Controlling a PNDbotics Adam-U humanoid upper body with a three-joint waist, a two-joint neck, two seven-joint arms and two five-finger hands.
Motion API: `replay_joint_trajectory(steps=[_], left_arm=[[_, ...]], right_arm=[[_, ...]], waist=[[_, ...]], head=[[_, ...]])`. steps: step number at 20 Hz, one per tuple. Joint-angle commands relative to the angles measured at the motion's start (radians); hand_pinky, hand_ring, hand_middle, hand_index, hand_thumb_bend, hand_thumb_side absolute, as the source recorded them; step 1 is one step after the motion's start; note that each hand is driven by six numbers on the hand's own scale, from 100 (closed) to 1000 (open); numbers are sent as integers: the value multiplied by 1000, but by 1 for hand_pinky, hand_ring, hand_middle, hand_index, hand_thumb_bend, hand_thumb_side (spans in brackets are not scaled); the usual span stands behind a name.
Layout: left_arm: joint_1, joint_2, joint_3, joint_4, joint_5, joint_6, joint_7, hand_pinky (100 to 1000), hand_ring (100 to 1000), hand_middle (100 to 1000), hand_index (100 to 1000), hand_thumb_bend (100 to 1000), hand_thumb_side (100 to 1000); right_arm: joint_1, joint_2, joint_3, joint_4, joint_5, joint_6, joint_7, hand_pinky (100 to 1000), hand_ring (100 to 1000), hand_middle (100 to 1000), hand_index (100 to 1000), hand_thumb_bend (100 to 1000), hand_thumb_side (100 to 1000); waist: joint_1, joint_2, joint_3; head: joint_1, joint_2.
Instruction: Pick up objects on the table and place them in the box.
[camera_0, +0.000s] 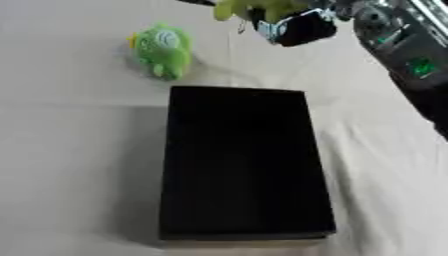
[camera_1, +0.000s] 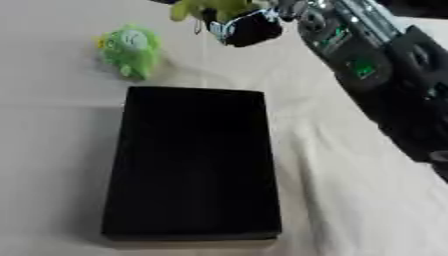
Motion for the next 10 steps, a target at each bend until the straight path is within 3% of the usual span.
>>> replay_joint_trajectory(steps=[1, 5, 10], left_arm=[[-5, 31, 16, -14, 1, 0, -2, 725, 802, 748, 815, 223, 958], [-3, 29, 16, -14, 2, 1, -4, 724, 802, 748, 815, 222, 959], [1, 25, 16, -14, 2, 2, -3, 724, 802, 747, 814, 221, 961]], right_arm=[[21, -87, -29, -178, -76, 17, 11, 592, 474, 467, 589, 100, 481], [53, -100, -6, -204, -124, -72, -7, 591, 477, 471, 594, 100, 482], [90, -88, 47, -205, -108, -161, -11, 593, 484, 477, 600, 100, 485]], waist=[[11, -30, -6], [19, -33, -18], [24, -33, -30]], head=[[12, 11], [19, 16], [24, 21]])
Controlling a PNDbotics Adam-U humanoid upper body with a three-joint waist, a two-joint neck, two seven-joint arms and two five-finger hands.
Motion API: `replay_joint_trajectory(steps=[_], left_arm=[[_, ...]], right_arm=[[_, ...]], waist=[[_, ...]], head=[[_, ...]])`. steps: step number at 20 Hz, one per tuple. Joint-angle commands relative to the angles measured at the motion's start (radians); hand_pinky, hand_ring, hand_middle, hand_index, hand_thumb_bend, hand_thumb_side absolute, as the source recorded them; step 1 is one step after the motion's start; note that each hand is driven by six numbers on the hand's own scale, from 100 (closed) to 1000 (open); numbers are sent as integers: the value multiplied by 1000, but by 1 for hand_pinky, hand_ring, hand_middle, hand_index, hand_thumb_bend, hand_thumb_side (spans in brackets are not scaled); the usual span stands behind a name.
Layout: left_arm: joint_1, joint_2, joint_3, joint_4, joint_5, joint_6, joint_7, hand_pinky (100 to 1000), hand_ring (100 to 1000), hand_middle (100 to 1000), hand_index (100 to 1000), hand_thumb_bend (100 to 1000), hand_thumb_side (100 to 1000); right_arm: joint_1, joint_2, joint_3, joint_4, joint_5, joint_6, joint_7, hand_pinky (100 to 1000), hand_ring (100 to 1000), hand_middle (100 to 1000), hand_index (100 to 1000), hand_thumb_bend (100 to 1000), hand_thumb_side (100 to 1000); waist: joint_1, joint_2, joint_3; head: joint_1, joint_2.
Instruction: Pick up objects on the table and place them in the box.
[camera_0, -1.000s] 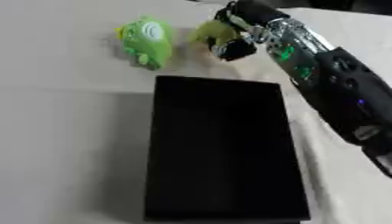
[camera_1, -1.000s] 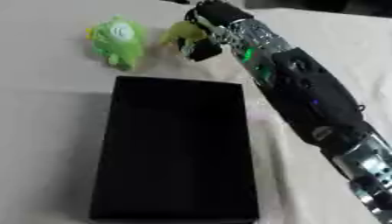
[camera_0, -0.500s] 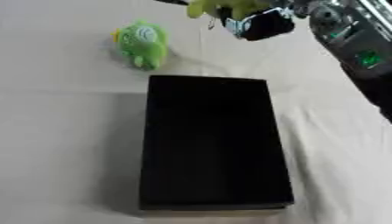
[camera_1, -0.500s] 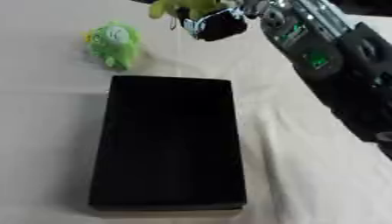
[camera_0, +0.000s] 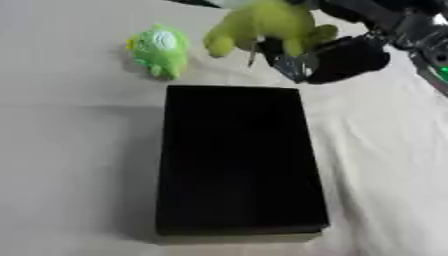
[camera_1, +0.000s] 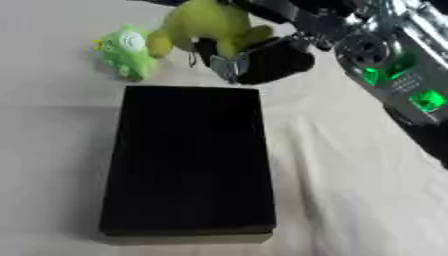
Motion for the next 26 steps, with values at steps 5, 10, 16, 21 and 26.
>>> replay_joint_trajectory(steps=[5, 10, 16, 21, 26], left_arm=[[-6, 20, 12, -14, 3, 1, -2, 723, 801, 746, 814, 221, 963], [-12, 13, 10, -14, 4, 0, -4, 723, 801, 746, 813, 221, 963], [-16, 7, 7, -14, 6, -2, -7, 722, 800, 745, 812, 220, 964], [-19, 2, 6, -14, 7, -2, -9, 721, 800, 744, 811, 219, 964], [-20, 0, 5, -14, 9, -2, -10, 721, 800, 743, 811, 218, 965]], right_arm=[[65, 12, 50, -19, 52, -53, -14, 592, 484, 476, 598, 100, 409], [131, 54, 101, -19, 134, -41, -7, 588, 487, 478, 601, 100, 479], [191, 88, 156, -19, 249, -31, 10, 591, 495, 485, 610, 100, 479], [205, 112, 198, -19, 317, -59, 37, 608, 516, 505, 631, 100, 488], [209, 132, 216, -18, 385, -73, 88, 654, 570, 560, 697, 100, 542]], waist=[[13, -22, -7], [17, -18, -6], [24, -15, 4], [24, -12, 7], [24, -11, 10]], head=[[3, 10], [-7, 7], [-17, 5], [-20, 5], [-22, 5]])
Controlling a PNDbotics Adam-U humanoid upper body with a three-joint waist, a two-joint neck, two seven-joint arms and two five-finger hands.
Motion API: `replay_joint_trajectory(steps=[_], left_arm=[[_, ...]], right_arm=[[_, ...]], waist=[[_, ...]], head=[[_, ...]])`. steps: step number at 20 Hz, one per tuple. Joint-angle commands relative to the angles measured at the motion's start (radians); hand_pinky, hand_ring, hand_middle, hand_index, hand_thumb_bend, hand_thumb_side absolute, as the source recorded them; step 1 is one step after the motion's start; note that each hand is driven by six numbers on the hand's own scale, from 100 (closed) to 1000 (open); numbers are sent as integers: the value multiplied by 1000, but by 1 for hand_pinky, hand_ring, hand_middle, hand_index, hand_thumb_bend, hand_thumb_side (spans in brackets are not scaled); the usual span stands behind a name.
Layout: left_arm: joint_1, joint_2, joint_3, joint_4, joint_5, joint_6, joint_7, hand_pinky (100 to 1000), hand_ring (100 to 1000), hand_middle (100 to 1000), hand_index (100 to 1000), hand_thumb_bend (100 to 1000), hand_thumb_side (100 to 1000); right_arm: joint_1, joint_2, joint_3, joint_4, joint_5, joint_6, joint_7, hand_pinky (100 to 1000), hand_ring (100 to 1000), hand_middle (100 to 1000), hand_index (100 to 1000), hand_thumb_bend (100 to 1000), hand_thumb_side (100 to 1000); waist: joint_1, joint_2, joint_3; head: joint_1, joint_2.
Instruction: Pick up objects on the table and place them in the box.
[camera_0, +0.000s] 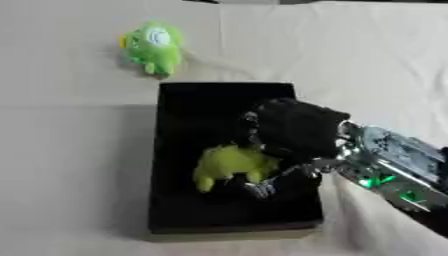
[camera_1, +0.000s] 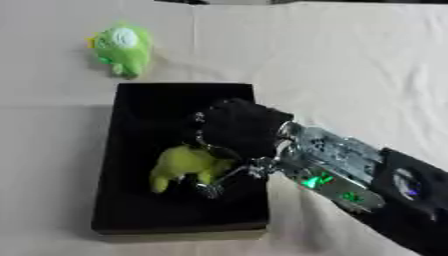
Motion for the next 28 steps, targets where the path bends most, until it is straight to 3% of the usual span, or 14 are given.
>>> replay_joint_trajectory(steps=[1, 3, 6, 10, 13, 16, 18, 24, 26, 28], left_arm=[[-12, 17, 5, -14, 4, 0, -3, 721, 800, 743, 811, 219, 965], [-12, 17, 5, -14, 3, 0, -3, 721, 800, 743, 811, 219, 965], [-11, 17, 6, -14, 3, 0, -3, 721, 800, 743, 811, 219, 964], [-9, 17, 6, -14, 2, 0, -1, 720, 800, 743, 811, 219, 965], [-8, 17, 6, -14, 1, 1, 0, 720, 799, 743, 811, 219, 964], [-6, 17, 7, -14, 1, 2, 1, 720, 799, 743, 811, 220, 964], [-5, 18, 8, -14, 1, 3, 2, 720, 799, 743, 811, 221, 964], [-5, 21, 9, -14, 1, 4, 3, 720, 799, 743, 811, 221, 963], [-6, 23, 7, -14, 1, 6, 0, 720, 799, 743, 811, 220, 966], [-10, 27, 3, -14, 3, 14, -6, 720, 800, 743, 811, 216, 969]], right_arm=[[-9, -1, -1, -13, 44, -11, 37, 661, 580, 570, 708, 100, 552], [-13, 3, -1, -11, 63, -20, 64, 687, 634, 610, 764, 100, 619], [-17, 3, -8, -12, 93, -32, 108, 741, 744, 738, 850, 100, 716], [-25, 4, -23, -15, 117, -40, 154, 814, 839, 827, 915, 100, 872], [-32, 6, -31, -15, 122, -47, 175, 866, 919, 862, 944, 222, 1000], [-36, 8, -44, -15, 113, -47, 188, 884, 942, 879, 965, 382, 1000], [-40, 9, -58, -15, 108, -45, 177, 883, 937, 874, 971, 428, 1000], [-53, 2, -118, -15, 38, -26, 69, 849, 882, 833, 932, 273, 1000], [-62, -7, -151, -15, -12, -25, 9, 837, 854, 790, 904, 108, 971], [-68, -24, -195, -15, -80, -33, -68, 832, 836, 764, 876, 100, 929]], waist=[[5, -19, 2], [4, -19, 2], [3, -19, 1], [0, -19, 0], [-3, -19, 0], [-4, -20, -1], [-4, -21, -3], [-4, -24, -9], [-3, -25, -14], [-2, -25, -18]], head=[[-4, 5], [-4, 5], [-3, 5], [-1, 4], [0, 4], [2, 4], [3, 3], [7, 1], [12, -2], [17, -4]])
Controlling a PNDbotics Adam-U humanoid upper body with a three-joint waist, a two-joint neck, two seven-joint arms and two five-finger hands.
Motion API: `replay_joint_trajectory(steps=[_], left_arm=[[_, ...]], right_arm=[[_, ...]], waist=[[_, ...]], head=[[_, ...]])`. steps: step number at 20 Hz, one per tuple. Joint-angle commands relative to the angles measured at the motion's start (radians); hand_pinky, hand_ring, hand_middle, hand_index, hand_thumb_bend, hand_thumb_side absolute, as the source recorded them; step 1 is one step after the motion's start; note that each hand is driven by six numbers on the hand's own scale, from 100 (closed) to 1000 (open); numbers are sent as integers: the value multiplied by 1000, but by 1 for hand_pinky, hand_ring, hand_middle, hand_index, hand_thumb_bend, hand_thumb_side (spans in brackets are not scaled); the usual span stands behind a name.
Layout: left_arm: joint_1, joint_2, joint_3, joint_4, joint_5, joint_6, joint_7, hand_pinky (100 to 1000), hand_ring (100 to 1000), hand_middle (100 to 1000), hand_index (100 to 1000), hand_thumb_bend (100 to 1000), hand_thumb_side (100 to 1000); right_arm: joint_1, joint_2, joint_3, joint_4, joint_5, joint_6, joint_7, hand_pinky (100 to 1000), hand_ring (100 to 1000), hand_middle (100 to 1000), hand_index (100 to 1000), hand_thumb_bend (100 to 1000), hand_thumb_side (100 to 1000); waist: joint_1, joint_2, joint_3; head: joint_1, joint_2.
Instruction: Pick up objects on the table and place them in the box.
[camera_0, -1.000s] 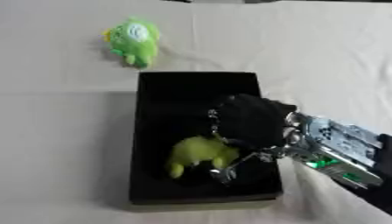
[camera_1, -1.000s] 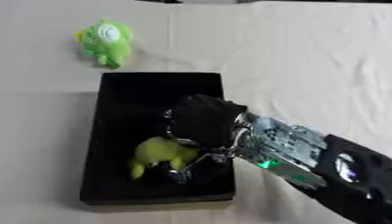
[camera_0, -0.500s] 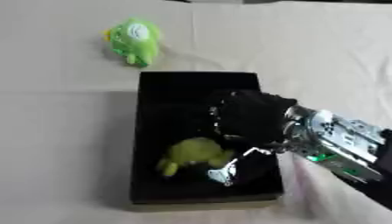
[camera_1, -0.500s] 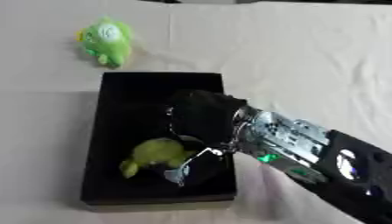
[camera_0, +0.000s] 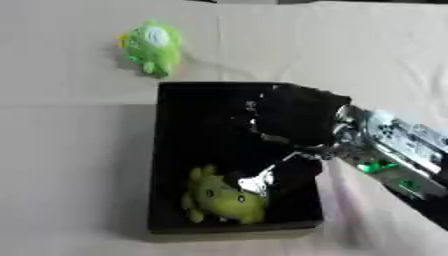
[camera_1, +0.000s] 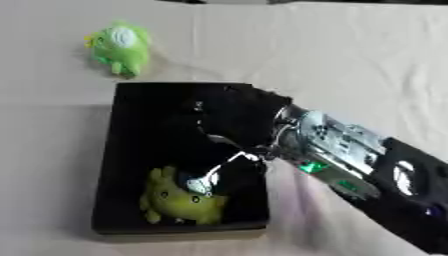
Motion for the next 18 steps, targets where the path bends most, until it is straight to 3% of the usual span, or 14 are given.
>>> replay_joint_trajectory(steps=[1, 6, 10, 15, 18], left_arm=[[-15, 32, 1, -14, 1, 14, -10, 721, 800, 744, 812, 215, 970], [-59, 67, -20, -14, -4, 51, -54, 729, 805, 751, 821, 213, 976], [-115, 121, -54, -14, -43, 84, -147, 748, 816, 762, 837, 225, 975], [-198, 193, -106, -13, -167, 150, -383, 807, 849, 803, 873, 277, 958], [-256, 205, -134, 9, -260, 158, -542, 834, 861, 820, 886, 321, 950]], right_arm=[[-20, -47, -81, -15, -99, -10, -115, 831, 831, 756, 868, 100, 939], [-8, -95, -224, -15, -217, -52, -323, 827, 820, 749, 858, 100, 958], [30, -125, -323, -15, -294, -74, -449, 825, 814, 742, 850, 100, 1000], [84, -155, -436, -15, -359, -83, -591, 823, 812, 739, 845, 100, 1000], [111, -168, -486, -15, -374, -81, -651, 823, 814, 740, 845, 100, 1000]], waist=[[6, -26, -4], [12, -28, -18], [17, -27, -32], [27, -29, -53], [33, -32, -63]], head=[[9, -6], [31, -12], [43, -15], [68, -12], [81, -10]])
